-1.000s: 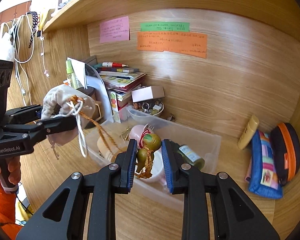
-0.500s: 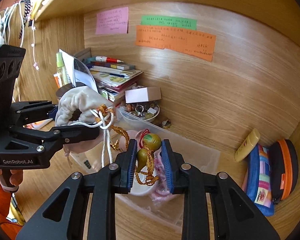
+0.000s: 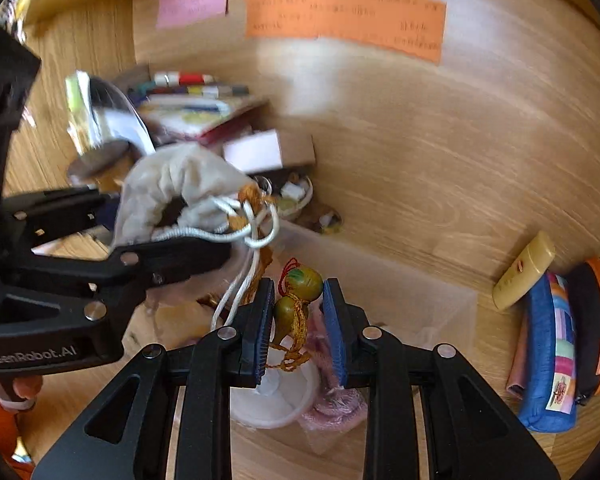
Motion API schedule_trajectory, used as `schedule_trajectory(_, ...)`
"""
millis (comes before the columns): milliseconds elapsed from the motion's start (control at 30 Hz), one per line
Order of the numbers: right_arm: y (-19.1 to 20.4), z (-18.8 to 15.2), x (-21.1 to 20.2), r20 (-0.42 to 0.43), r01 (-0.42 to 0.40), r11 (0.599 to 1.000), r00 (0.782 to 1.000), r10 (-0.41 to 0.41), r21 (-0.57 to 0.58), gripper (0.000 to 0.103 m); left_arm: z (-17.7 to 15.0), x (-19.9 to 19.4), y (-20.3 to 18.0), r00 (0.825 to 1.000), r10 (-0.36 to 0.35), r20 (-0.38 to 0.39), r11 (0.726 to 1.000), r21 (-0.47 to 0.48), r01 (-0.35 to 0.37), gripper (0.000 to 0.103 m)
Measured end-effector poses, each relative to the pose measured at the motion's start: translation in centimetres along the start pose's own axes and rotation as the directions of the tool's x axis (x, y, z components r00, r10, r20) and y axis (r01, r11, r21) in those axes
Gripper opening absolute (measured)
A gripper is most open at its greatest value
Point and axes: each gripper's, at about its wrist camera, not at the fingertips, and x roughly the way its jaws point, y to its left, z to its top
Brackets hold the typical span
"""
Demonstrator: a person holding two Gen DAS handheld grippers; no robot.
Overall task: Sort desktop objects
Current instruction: 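Carry bag and gourd charm over the clear box and open both grippers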
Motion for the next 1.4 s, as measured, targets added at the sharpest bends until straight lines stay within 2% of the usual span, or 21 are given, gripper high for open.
schedule_trajectory(133, -0.5, -0.4, 1.0, -0.020, 0.002, 1.000, 1.000, -0.002, 0.020, 0.023, -0.6, 1.2, -0.4, 1.000, 0.011, -0.024, 1.000, 0.016, -0.010, 0.047)
schedule_trajectory(333, -1.1, -0.8, 2.0, -0.036, 0.020, 0.999, 0.999, -0.018, 0.051, 0.023, -0.8, 1.3, -0.1, 1.000, 0.013, -0.022, 1.000, 0.019, -0.013, 0.049)
schedule_trajectory(433, -1.0, -0.8, 2.4, -0.038, 0.026, 0.999, 0.999, -0.024, 0.047, 0.023, -0.9, 1.6, -0.1, 0.999, 0.022, -0.027, 1.000, 0.019, -0.021, 0.054)
schedule_trajectory(533, -0.6, -1.0, 2.4, -0.029, 0.042, 0.999, 0.999, -0.042, 0.023, 0.023, -0.9, 1.7, -0.2, 0.999, 0.036, -0.022, 0.999, 0.025, -0.036, 0.065)
schedule_trajectory(633, -0.1, -1.0, 2.2, -0.021, 0.062, 0.998, 0.998, -0.062, -0.001, 0.038, -0.9, 1.4, -0.4, 0.998, 0.060, -0.002, 0.998, 0.034, -0.060, 0.070)
schedule_trajectory(700, 0.2, -1.0, 1.9, -0.002, 0.089, 0.996, 0.996, -0.089, -0.020, 0.053, -0.9, 1.2, -0.4, 0.998, 0.070, 0.006, 0.997, 0.036, -0.070, 0.076)
schedule_trajectory(767, 0.4, -1.0, 1.6, 0.013, 0.095, 0.995, 0.995, -0.095, -0.034, 0.056, -0.9, 1.0, -0.3, 0.997, 0.080, 0.014, 0.996, 0.036, -0.080, 0.081)
schedule_trajectory(867, 0.5, -0.9, 1.2, 0.021, 0.088, 0.995, 0.996, -0.088, -0.041, 0.059, -0.7, 0.8, 0.0, 0.996, 0.089, 0.021, 0.996, 0.020, -0.089, 0.083)
schedule_trajectory(1000, 0.3, -0.7, 0.8, 0.030, 0.118, 0.992, 0.993, -0.117, -0.044, 0.077, -0.7, 0.5, 0.1, 0.994, 0.105, 0.033, 0.994, 0.015, -0.106, 0.090)
schedule_trajectory(1100, 0.1, -0.4, 0.3, 0.030, 0.124, 0.991, 0.992, -0.123, -0.043, 0.078, -0.4, 0.2, 0.3, 0.995, 0.100, 0.031, 0.995, 0.005, -0.100, 0.096)
schedule_trajectory(1200, -0.2, 0.0, -0.4, 0.051, 0.173, 0.984, 0.984, -0.171, -0.042, 0.082, -0.1, 0.0, 0.6, 0.992, 0.120, 0.024, 0.993, -0.011, -0.120, 0.098)
schedule_trajectory(1400, -0.8, -0.2, -1.9, 0.029, 0.191, 0.981, 0.981, -0.190, -0.037, 0.083, -0.1, -1.0, 0.0, 0.989, 0.144, 0.007, 0.989, 0.015, -0.145, 0.099)
